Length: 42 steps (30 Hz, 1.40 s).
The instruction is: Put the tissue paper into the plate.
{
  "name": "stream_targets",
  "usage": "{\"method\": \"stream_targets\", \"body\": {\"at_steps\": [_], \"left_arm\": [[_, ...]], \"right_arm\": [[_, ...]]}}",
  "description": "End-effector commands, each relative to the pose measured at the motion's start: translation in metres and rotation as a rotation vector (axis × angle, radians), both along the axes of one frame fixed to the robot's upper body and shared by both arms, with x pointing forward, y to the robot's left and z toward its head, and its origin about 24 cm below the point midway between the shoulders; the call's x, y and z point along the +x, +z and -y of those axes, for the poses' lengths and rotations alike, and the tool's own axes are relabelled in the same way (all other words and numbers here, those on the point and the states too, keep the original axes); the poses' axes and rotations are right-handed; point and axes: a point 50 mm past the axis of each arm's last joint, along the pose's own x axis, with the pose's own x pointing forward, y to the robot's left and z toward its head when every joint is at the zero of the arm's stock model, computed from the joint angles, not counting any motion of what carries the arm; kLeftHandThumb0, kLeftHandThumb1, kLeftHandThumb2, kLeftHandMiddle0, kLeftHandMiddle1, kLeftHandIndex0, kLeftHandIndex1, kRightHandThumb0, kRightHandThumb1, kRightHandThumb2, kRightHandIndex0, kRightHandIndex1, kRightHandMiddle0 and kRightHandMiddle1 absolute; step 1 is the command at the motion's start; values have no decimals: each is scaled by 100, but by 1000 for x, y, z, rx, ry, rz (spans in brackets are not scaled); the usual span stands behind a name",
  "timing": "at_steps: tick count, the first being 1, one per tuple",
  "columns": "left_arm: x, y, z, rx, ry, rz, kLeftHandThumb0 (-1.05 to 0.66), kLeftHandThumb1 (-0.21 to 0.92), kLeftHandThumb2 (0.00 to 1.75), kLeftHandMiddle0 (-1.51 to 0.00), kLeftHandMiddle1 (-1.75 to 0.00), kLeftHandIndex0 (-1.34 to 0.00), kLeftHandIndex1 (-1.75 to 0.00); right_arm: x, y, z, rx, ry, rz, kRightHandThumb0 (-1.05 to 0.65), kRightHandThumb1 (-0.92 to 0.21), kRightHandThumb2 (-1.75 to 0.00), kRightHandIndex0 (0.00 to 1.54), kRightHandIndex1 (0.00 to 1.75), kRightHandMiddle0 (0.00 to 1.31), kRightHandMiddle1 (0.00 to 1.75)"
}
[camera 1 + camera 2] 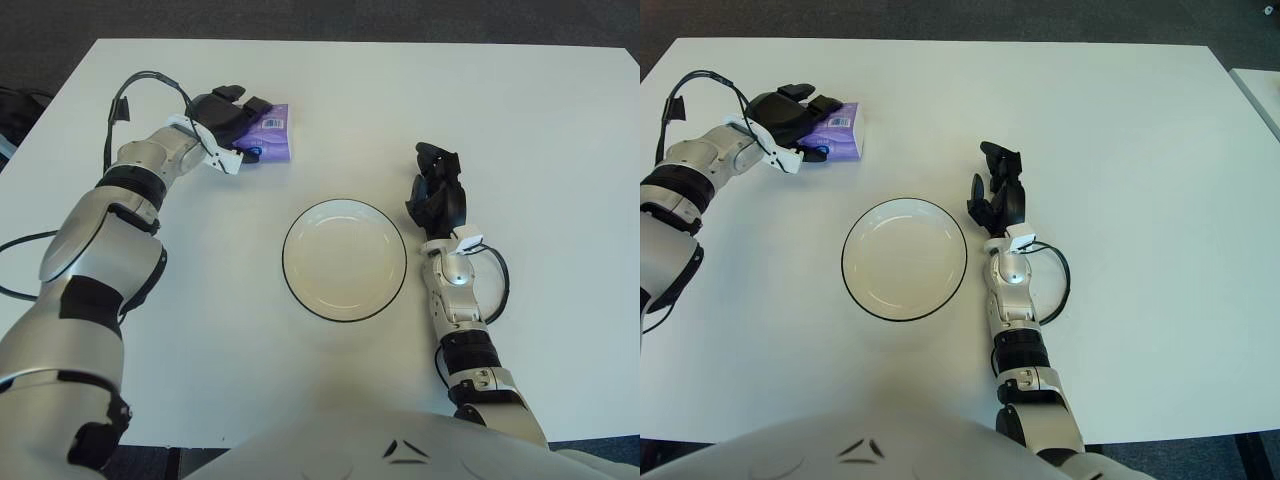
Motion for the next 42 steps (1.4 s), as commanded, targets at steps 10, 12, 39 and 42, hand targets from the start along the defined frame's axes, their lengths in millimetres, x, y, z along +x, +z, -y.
{"method": "stream_targets", "body": {"at_steps": [10, 12, 39, 42], "left_arm": [[-3, -17, 3, 50, -11, -32, -91, 92, 61, -28, -2, 0, -56], [-3, -19, 3, 49, -9, -32, -91, 92, 60, -29, -2, 0, -58], [-5, -35, 0, 54, 71, -124, -86, 92, 50, -60, -150, -23, -136], [-5, -34, 1, 29, 66, -112, -81, 92, 47, -74, -166, -41, -160]], "right_arm": [[-25, -47, 13, 18, -51, -206, -51, -92, -68, 36, 42, 1, 106], [-25, -47, 13, 17, -53, -209, -51, -92, -68, 37, 42, 1, 106], [-28, -47, 17, 12, -58, -210, -49, -92, -66, 42, 48, 4, 109], [-28, -47, 17, 11, -59, -210, -49, -92, -66, 42, 48, 4, 110]]}}
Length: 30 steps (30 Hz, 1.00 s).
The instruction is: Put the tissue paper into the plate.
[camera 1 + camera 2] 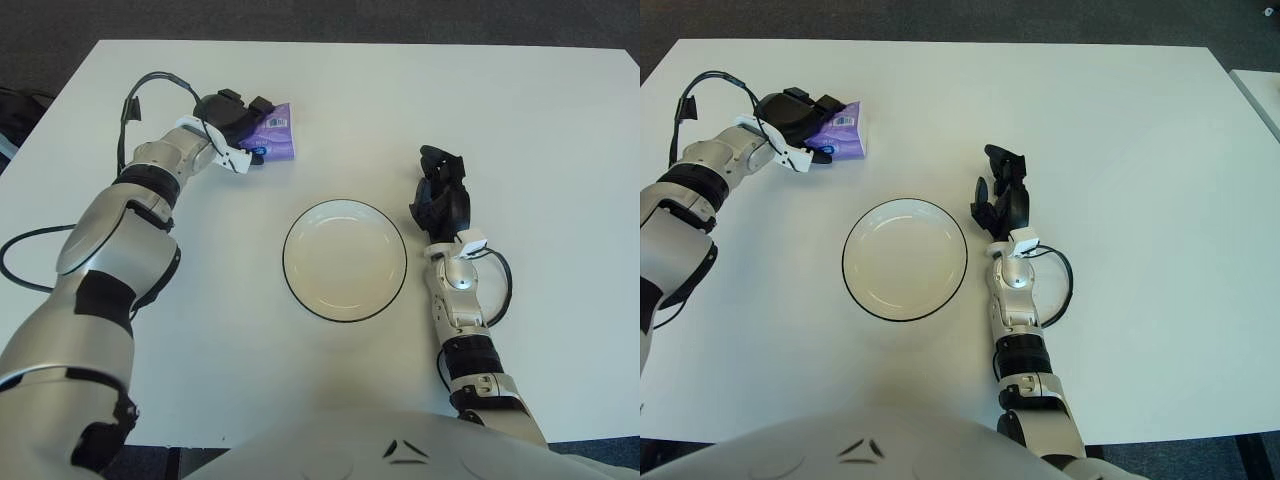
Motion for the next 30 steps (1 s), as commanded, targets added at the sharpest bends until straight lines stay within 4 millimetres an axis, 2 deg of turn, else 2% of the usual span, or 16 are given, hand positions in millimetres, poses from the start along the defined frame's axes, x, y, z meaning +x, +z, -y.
{"method": "stream_targets", "body": {"at_steps": [1, 3, 5, 6, 8, 11, 13, 19, 30], "left_arm": [[-9, -28, -8, 24, 18, -93, -80, 92, 46, -76, -168, -44, -163], [-11, -29, -8, 17, 9, -77, -72, 92, 43, -82, -172, -55, -170], [-12, -31, -9, 18, 2, -64, -67, 92, 42, -84, -173, -60, -172], [-12, -32, -10, 20, -1, -59, -58, 76, 67, -85, -174, -56, -173], [-14, -34, -11, 25, -7, -44, -50, 56, 97, -88, -174, -54, -174], [-16, -37, -13, 15, -21, -6, -48, 47, 111, -91, -174, -54, -174], [-17, -37, -13, -13, -30, 21, -47, 40, 121, -98, -175, -57, -175], [-19, -35, -11, -97, -49, 55, -48, 33, 129, -111, -175, -60, -175], [-20, -36, -11, -146, -44, 88, -47, 35, 128, -122, -175, -59, -175]], "right_arm": [[-23, -45, 11, 14, -41, -199, -49, -92, -66, 42, 48, 4, 110], [-23, -45, 11, 13, -41, -200, -50, -92, -66, 41, 48, 4, 110], [-23, -45, 11, 13, -42, -201, -50, -92, -66, 41, 48, 4, 110], [-23, -45, 11, 14, -42, -201, -50, -92, -66, 41, 48, 4, 110], [-23, -45, 11, 14, -42, -201, -50, -92, -66, 41, 49, 4, 111], [-24, -45, 12, 14, -41, -201, -50, -92, -67, 41, 49, 4, 111], [-24, -45, 12, 14, -41, -201, -50, -92, -67, 41, 49, 4, 111], [-24, -45, 12, 13, -38, -202, -49, -92, -67, 42, 50, 3, 111], [-23, -45, 11, 4, -32, -201, -48, -92, -64, 42, 57, 3, 113]]}}
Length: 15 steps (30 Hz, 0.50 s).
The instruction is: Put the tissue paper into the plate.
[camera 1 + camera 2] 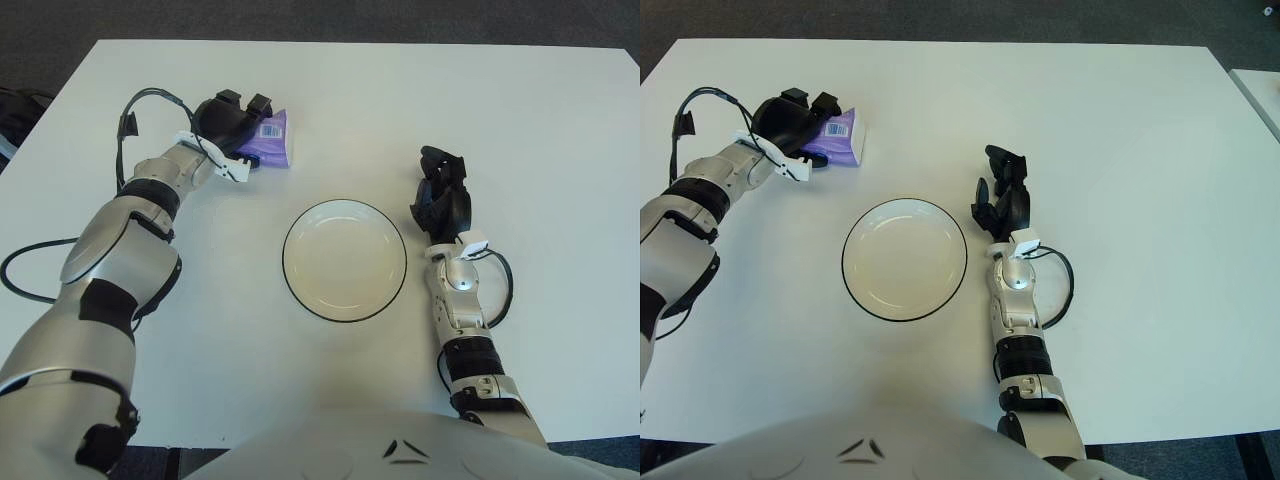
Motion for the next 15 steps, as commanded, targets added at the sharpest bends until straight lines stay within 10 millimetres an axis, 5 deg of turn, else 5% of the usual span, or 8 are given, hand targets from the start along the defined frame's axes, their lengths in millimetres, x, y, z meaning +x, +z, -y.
{"method": "stream_targets", "body": {"at_steps": [1, 15], "left_arm": [[-9, -25, -7, 22, 18, -77, -47, 35, 127, -123, -175, -59, -175], [-9, -19, -12, -78, 50, -37, -46, 37, 125, -122, -175, -57, -175]], "right_arm": [[-22, -45, 10, 8, -31, -201, -48, -92, -64, 42, 58, 3, 113], [-22, -45, 9, 12, -30, -207, -45, -89, -67, 41, 65, 1, 111]]}}
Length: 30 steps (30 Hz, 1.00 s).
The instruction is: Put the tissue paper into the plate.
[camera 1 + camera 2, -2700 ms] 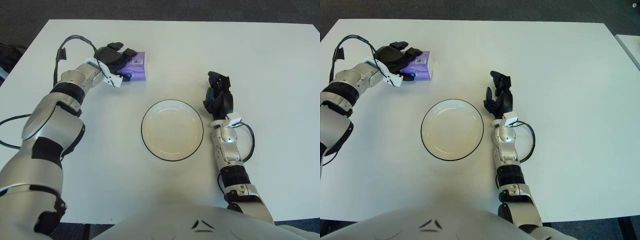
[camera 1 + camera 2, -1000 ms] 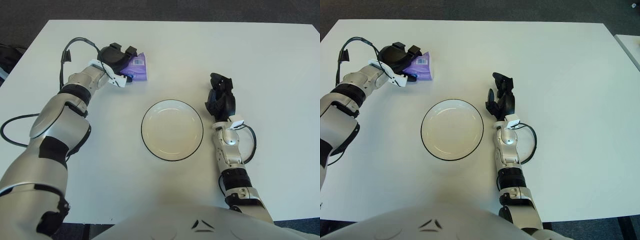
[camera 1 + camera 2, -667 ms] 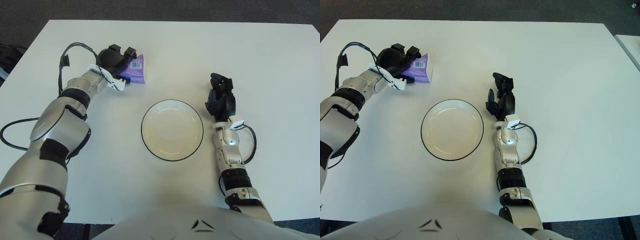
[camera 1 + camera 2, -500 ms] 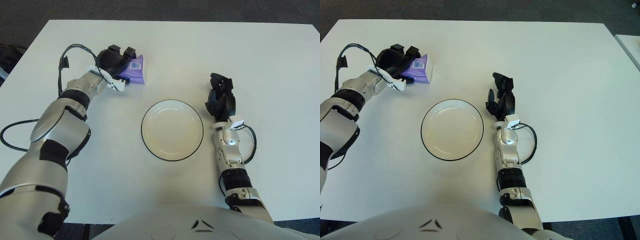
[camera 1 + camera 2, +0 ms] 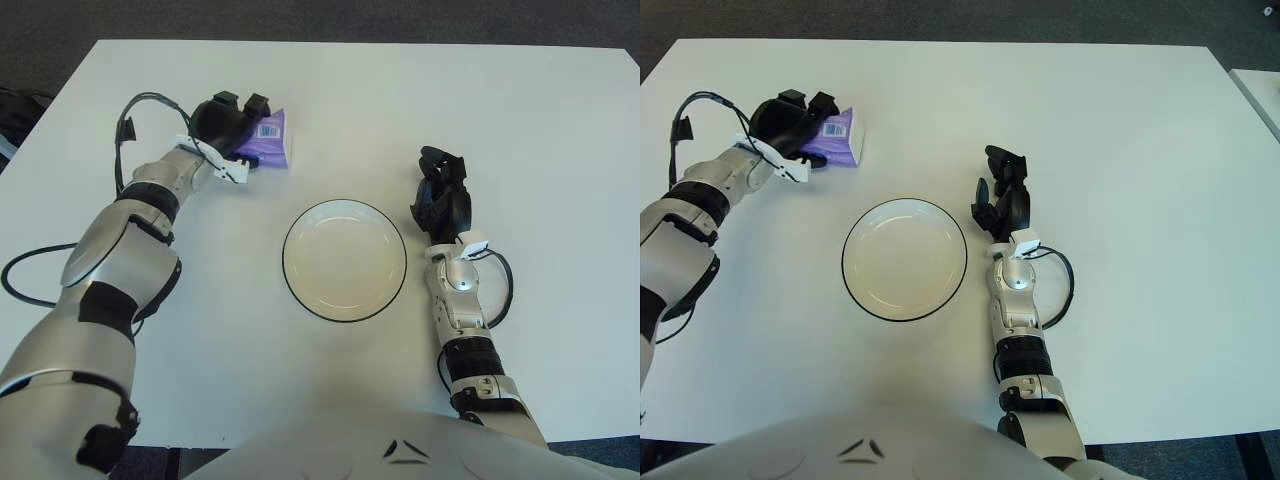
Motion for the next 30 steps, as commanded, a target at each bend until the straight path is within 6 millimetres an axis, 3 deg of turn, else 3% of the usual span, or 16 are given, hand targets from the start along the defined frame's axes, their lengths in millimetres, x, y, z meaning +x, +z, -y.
{"method": "stream_targets", "body": {"at_steps": [1, 10, 17, 30], "left_arm": [[-7, -17, -9, -18, 28, -42, -46, 37, 125, -122, -175, -57, -175], [-5, 3, -10, -200, 15, 42, -45, 42, 119, -119, -175, -53, -175], [-2, 31, -7, -321, -32, 128, -44, 43, 118, -117, -175, -53, -175], [-1, 66, 3, -401, -146, 187, -44, 43, 118, -116, -175, -53, -175]], "right_arm": [[-22, -46, 9, 11, -31, -208, -44, -89, -67, 41, 66, 1, 111], [-21, -46, 8, -2, -26, -215, -44, -87, -69, 42, 70, 3, 112], [-22, -48, 7, -8, -25, -219, -45, -87, -69, 42, 71, 3, 113], [-22, -49, 6, 2, -24, -232, -43, -85, -71, 44, 73, 3, 113]]}}
